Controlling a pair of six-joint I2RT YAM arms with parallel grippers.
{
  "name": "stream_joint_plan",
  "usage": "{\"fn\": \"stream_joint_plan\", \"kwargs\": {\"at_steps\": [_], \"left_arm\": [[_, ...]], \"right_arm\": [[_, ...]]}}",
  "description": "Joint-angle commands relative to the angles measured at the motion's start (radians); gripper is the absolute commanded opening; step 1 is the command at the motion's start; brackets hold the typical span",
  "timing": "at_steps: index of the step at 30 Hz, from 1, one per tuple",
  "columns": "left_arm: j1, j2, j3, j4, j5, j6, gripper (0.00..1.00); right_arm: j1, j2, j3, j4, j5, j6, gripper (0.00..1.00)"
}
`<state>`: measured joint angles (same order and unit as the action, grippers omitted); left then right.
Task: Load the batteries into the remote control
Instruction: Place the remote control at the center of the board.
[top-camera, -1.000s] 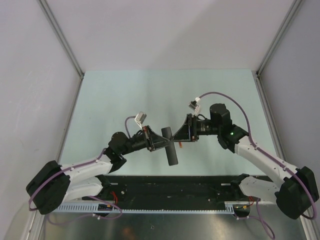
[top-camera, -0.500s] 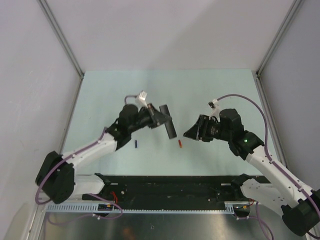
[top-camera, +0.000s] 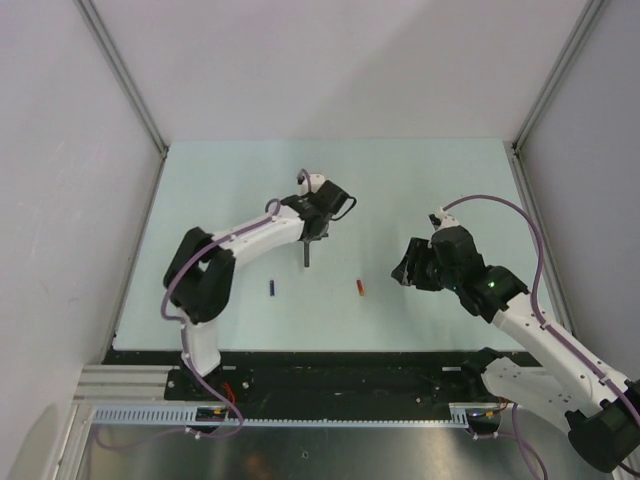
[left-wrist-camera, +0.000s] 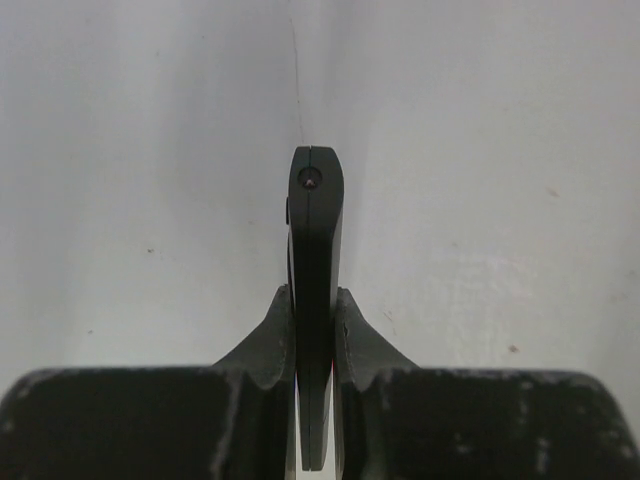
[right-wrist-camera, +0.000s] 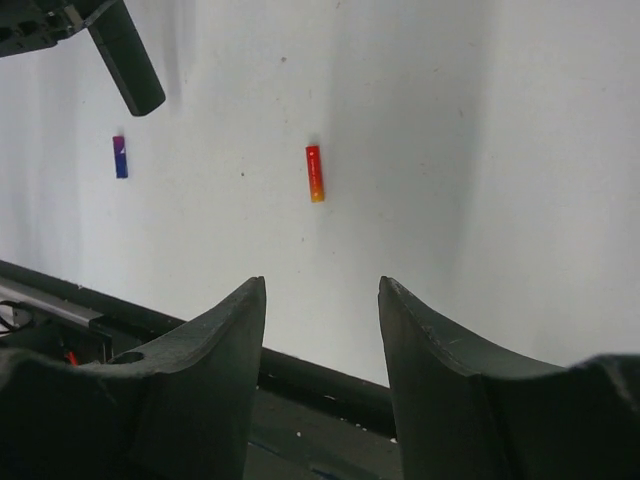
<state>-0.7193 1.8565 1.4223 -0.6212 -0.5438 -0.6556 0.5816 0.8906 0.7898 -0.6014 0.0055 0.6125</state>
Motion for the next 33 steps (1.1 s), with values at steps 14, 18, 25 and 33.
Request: {"fn": "stream_joint_plan", "kwargs": {"at_steps": [14, 18, 25, 33], "left_arm": [[0.018, 0.326, 0.3, -0.143, 0.047, 0.024, 0.16], [0.015, 0.302, 0.293, -0.14, 0.047, 0.034, 0.41], [0.015, 0.187, 0.291, -0.132, 0.077, 0.05, 0.6], [0.0, 0.037, 0.244, -0.111, 0.107, 0.065, 0.63]], "right_arm": [[0.004, -0.094, 0.039, -0.081, 0.088, -0.048, 0.57], [0.0, -0.107, 0.039, -0.093, 0.1, -0.053, 0.58], [-0.006, -0.113, 0.037, -0.107, 0.114, -0.054, 0.58], [-0.009, -0.122, 0.026, -0.106, 0.11, -0.051, 0.58]]}}
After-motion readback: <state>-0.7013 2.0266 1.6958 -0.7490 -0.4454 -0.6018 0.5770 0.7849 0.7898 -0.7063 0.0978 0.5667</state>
